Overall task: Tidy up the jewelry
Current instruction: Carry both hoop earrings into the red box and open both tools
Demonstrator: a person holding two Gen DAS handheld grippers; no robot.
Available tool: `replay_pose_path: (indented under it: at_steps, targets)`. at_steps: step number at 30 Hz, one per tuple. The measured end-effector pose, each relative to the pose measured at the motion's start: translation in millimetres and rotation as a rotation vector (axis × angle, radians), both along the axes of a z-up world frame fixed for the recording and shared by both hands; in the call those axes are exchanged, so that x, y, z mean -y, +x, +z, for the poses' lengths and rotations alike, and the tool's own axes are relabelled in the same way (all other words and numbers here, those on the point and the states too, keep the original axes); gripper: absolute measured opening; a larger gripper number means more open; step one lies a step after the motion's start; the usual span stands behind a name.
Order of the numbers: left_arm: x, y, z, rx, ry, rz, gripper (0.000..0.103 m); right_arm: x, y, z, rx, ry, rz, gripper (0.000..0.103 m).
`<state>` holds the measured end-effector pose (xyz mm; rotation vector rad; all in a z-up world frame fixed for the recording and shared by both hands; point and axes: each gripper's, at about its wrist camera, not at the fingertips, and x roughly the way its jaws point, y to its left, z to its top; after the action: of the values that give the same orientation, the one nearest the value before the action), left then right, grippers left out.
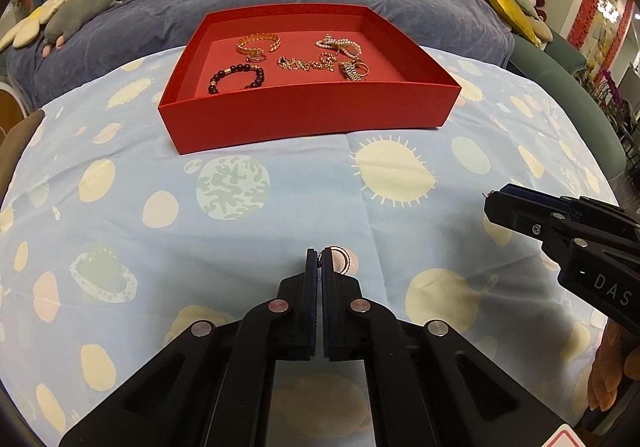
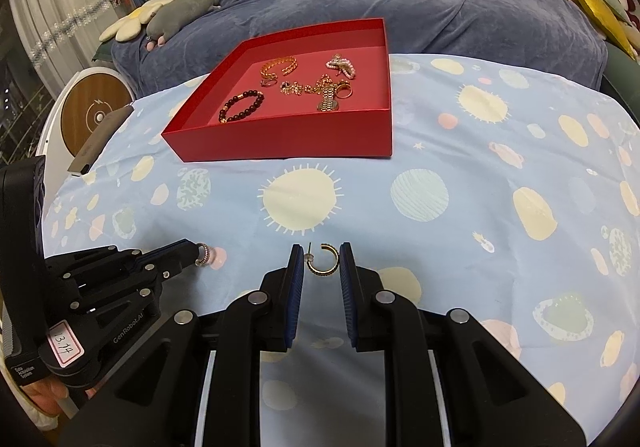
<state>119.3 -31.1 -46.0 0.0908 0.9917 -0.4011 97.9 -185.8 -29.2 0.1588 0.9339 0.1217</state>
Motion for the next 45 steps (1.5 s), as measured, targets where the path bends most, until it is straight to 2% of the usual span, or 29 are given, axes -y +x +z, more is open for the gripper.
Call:
replay_pose_path:
  at_steps: [7, 12, 18, 21, 25, 29, 37, 41, 42, 43, 45]
  targets:
    - [-4.4, 5.3, 22.0, 0.039, -0.041, 0.016, 0.000, -0.4, 3.3, 13.1, 0.029, 0.018, -0.003, 0.018]
    - [-5.9, 15.6, 45.0, 0.080, -0.070, 0.039, 0.000, -0.2, 14.7, 33.1, 0.060, 0.039, -0.010, 0.018]
    - [-9.9, 48.8, 80.1, 0.159, -0.080, 0.072, 0.000, 1.2, 53.0, 64.2, 0.102, 0.010, -0.001, 0.018]
    - [-6.1, 72.0, 89.7, 0.205, -0.050, 0.070, 0.000, 1.7, 81.0, 70.0, 0.108, 0.008, 0.002, 0.018]
    - [-1.7, 106.6, 89.2, 0.217, -0.051, 0.072, 0.000, -3.0, 119.9, 66.1, 0.096, 0.033, 0.006, 0.018]
    - [2.6, 134.2, 76.5, 0.194, -0.059, 0.082, 0.000, -11.6, 147.2, 49.4, 0.070, 0.044, 0.019, 0.018]
    - [9.8, 161.6, 45.8, 0.147, -0.029, 0.103, 0.001, -22.5, 169.1, 18.7, 0.033, 0.015, 0.029, 0.019]
    - [12.0, 162.6, 40.4, 0.129, -0.019, 0.112, 0.008, -19.7, 166.7, 19.1, 0.032, 0.013, 0.014, 0.020]
    - [12.4, 161.2, 40.6, 0.127, -0.013, 0.117, 0.017, -19.7, 164.9, 21.3, 0.038, 0.003, 0.012, 0.022]
    - [12.2, 159.7, 41.3, 0.128, -0.009, 0.125, 0.030, -20.0, 161.8, 24.3, 0.047, -0.009, 0.007, 0.030]
    - [10.3, 155.3, 44.8, 0.140, 0.004, 0.158, 0.042, -19.0, 157.3, 29.4, 0.055, -0.024, -0.005, 0.032]
